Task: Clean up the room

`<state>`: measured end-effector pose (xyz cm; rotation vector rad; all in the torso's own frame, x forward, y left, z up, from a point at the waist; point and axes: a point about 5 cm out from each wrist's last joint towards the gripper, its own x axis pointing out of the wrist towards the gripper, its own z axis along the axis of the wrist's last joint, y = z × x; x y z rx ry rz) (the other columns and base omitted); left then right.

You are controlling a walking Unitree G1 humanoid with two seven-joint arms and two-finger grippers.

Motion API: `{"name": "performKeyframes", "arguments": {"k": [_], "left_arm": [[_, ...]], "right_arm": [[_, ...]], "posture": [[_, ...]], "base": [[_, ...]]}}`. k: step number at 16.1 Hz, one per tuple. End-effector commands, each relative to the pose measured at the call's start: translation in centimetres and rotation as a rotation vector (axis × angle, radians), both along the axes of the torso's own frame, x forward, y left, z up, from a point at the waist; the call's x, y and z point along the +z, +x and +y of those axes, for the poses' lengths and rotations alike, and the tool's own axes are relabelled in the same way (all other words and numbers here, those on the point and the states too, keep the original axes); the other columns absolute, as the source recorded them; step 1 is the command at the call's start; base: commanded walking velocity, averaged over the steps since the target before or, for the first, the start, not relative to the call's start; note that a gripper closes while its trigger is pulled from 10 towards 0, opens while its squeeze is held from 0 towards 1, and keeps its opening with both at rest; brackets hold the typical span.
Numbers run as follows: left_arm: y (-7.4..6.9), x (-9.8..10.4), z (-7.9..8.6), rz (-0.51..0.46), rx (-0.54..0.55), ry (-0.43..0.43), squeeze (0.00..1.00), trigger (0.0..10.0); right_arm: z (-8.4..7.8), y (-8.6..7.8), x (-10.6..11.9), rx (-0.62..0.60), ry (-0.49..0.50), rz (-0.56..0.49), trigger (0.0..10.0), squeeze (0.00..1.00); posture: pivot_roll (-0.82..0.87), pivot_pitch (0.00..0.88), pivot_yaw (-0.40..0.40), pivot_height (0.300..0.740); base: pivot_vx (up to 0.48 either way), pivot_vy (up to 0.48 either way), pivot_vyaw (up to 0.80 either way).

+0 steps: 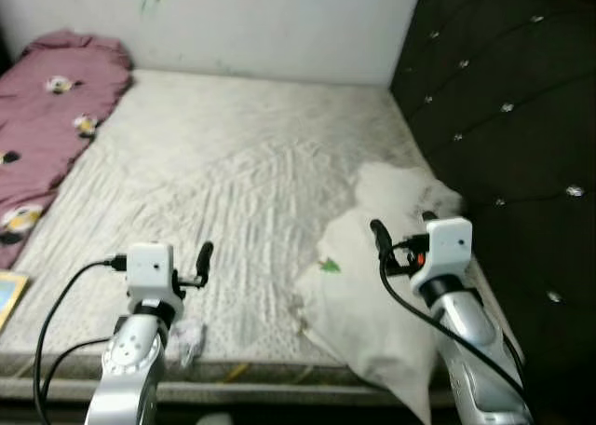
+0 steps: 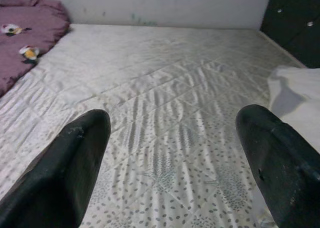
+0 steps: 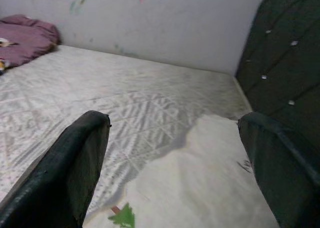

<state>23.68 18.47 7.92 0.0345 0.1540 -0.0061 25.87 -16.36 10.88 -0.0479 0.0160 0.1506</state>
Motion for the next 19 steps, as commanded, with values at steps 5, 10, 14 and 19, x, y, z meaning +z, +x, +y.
{"name": "performKeyframes", "arguments": {"k": [5,10,14,19], "left_arm": [[0.36,0.29,-0.06,-0.013,-0.004,0.007,0.0,10.0],[0.34,0.21,-0.04,-0.007,0.004,0.013,0.0,10.0],[0.37,0.21,-0.04,-0.005,0.009,0.011,0.0,10.0],[0.37,0.19,0.02,-0.002,0.015,0.013,0.0,10.0]], "right_arm": [[-0.31,0.14,0.14,-0.012,-0.004,-0.001,10.0,0.0],[-0.37,0.12,0.12,-0.011,-0.005,0.001,10.0,0.0],[-0.49,0.1,0.07,-0.012,-0.007,0.004,10.0,0.0],[-0.43,0.05,0.0,-0.011,-0.004,0.008,10.0,0.0]], "posture": [[-0.01,0.0,-0.083,0.74],[-0.01,0.0,-0.083,0.74],[-0.01,0.0,-0.083,0.74],[-0.01,0.0,-0.083,0.74]], "base": [[0.0,0.0,0.0],[0.0,0.0,0.0],[0.0,0.0,0.0],[-0.05,0.0,0.0]]}}
